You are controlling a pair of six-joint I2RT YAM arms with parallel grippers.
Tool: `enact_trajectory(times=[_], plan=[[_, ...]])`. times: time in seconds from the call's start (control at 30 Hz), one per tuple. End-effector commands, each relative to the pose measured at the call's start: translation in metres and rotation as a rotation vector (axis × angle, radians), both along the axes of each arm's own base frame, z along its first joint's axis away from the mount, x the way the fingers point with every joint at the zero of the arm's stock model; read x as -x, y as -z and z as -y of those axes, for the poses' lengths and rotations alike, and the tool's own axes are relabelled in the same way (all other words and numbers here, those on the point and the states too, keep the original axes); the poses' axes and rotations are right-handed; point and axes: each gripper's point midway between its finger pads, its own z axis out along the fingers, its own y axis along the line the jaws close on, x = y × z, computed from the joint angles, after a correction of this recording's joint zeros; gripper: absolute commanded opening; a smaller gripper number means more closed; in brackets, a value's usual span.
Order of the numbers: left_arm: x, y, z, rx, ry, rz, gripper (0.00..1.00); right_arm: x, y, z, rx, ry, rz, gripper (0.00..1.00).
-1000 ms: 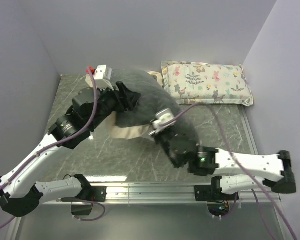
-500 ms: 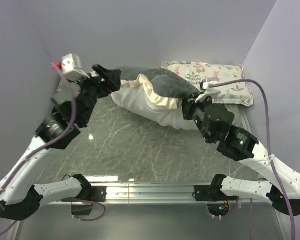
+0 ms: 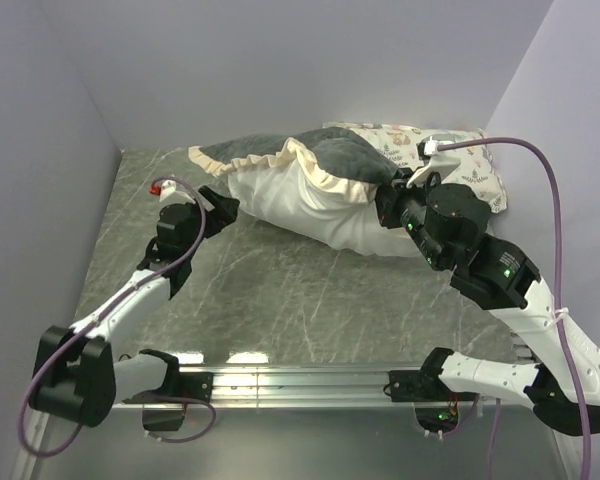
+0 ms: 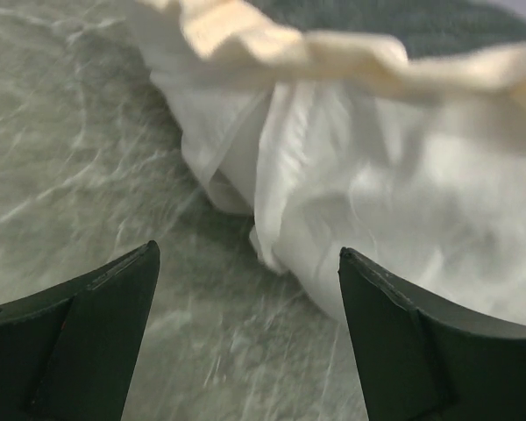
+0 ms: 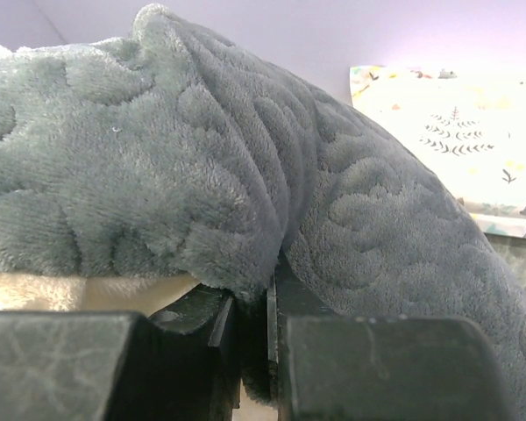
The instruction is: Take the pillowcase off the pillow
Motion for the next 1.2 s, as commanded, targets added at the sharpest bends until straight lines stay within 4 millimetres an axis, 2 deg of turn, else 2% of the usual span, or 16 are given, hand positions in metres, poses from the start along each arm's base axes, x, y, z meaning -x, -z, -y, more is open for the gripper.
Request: enact_trajectory(times=[0.0, 0.03, 0.27, 0.53, 0.6, 0.63, 0.67, 0.7, 0.73, 0.8, 0.87, 0.93, 0.97, 1.03, 1.07, 1.17], plan=[[-0.017, -0.062, 0.011, 0.154, 0.111, 0.309, 0.88, 0.011, -0.072, 0.019, -0.212, 0.013, 0.139, 0.00], [-0.024, -0.048, 0.014, 0.163, 0.129, 0.288, 0.87, 0.012, -0.073, 0.019, -0.215, 0.010, 0.141, 0.00], [-0.045, -0.040, 0.031, 0.241, 0.252, 0.359, 0.77, 0.013, -0.079, 0.024, -0.216, 0.016, 0.143, 0.00], [-0.029, -0.040, 0.049, 0.325, 0.380, 0.411, 0.61, 0.009, -0.076, 0.025, -0.205, 0.030, 0.135, 0.00], [-0.025, -0.038, 0.049, 0.320, 0.380, 0.394, 0.42, 0.009, -0.076, 0.026, -0.205, 0.033, 0.137, 0.00], [-0.020, -0.048, 0.049, 0.313, 0.386, 0.415, 0.33, 0.008, -0.077, 0.027, -0.203, 0.041, 0.138, 0.00], [-0.018, -0.051, 0.049, 0.291, 0.386, 0.420, 0.16, 0.008, -0.078, 0.029, -0.203, 0.049, 0.140, 0.00], [-0.017, -0.043, 0.048, 0.276, 0.375, 0.369, 0.09, 0.008, -0.078, 0.030, -0.204, 0.052, 0.141, 0.00], [-0.008, -0.064, 0.047, 0.260, 0.378, 0.414, 0.03, 0.008, -0.078, 0.031, -0.200, 0.053, 0.143, 0.00], [-0.001, -0.065, 0.044, 0.204, 0.345, 0.379, 0.00, 0.006, -0.079, 0.034, -0.201, 0.073, 0.146, 0.00], [0.019, -0.113, 0.043, 0.132, 0.316, 0.478, 0.00, 0.004, -0.080, 0.037, -0.190, 0.096, 0.147, 0.00], [0.042, -0.137, 0.042, 0.073, 0.295, 0.466, 0.00, 0.001, -0.079, 0.040, -0.178, 0.123, 0.145, 0.00], [0.053, -0.166, 0.049, 0.040, 0.299, 0.523, 0.01, 0.002, -0.081, 0.042, -0.178, 0.131, 0.142, 0.00], [0.074, -0.183, 0.052, 0.012, 0.313, 0.505, 0.00, 0.001, -0.083, 0.050, -0.174, 0.169, 0.145, 0.00], [0.087, -0.209, 0.059, 0.007, 0.343, 0.544, 0.00, 0.003, -0.085, 0.055, -0.176, 0.184, 0.146, 0.00], [0.100, -0.233, 0.068, -0.001, 0.385, 0.516, 0.01, 0.005, -0.090, 0.072, -0.165, 0.255, 0.150, 0.00]])
